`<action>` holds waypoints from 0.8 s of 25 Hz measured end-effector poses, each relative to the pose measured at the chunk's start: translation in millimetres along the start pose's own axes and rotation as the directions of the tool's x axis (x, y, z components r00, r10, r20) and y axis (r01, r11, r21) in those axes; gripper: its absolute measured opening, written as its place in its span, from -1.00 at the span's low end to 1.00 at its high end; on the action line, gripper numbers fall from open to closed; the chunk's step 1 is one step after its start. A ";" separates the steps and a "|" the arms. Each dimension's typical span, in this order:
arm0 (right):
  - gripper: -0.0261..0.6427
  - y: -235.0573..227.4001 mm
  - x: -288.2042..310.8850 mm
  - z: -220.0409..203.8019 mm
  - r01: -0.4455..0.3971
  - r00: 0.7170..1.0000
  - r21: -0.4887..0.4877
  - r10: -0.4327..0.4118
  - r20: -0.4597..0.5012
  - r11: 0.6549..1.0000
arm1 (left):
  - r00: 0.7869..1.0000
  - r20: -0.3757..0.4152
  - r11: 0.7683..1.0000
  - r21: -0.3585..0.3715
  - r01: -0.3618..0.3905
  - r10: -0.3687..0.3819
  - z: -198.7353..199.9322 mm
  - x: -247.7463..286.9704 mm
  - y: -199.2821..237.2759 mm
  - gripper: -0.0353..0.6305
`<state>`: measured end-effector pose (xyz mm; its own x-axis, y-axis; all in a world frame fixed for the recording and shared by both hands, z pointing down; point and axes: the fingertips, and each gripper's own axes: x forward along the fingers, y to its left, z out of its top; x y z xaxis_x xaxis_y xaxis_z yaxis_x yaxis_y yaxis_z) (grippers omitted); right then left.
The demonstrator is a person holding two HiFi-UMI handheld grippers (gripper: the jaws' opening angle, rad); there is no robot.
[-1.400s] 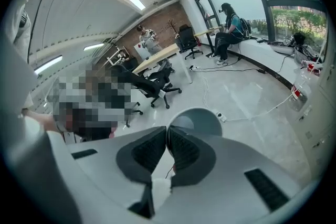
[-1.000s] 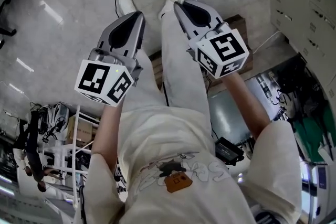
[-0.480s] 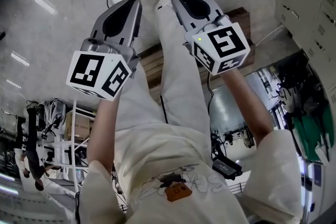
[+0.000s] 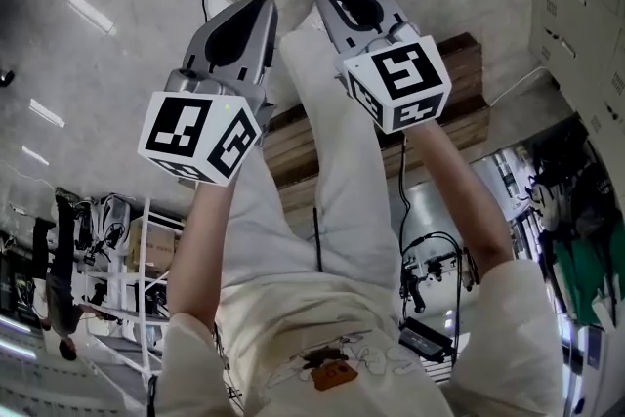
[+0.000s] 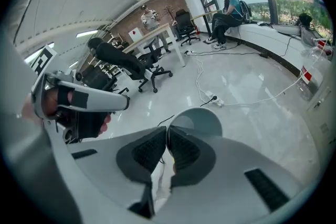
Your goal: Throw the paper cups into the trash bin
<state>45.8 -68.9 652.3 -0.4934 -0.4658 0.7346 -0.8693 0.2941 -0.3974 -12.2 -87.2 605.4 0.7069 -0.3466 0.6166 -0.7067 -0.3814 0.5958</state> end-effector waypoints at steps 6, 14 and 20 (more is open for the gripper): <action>-0.84 -28.4 57.6 -36.2 -0.018 1.000 0.018 0.017 0.019 1.000 | 1.000 -0.016 1.000 0.006 -0.016 0.016 -33.0 54.2 39.0 -0.88; -0.84 -61.1 102.5 -71.9 -0.028 1.000 0.019 0.028 0.012 0.999 | 0.999 -0.042 0.999 0.017 -0.034 0.035 -68.6 107.0 73.0 -0.88; -0.84 -80.8 141.7 -99.6 -0.021 0.999 -0.008 0.021 -0.025 1.000 | 0.995 -0.065 0.995 0.069 -0.069 0.074 -100.4 145.5 115.9 -0.88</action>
<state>49.2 -75.5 843.3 -0.5104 -0.4387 0.7397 -0.8585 0.3107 -0.4081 5.9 -95.9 815.8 0.6495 -0.3173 0.6909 -0.7503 -0.4150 0.5147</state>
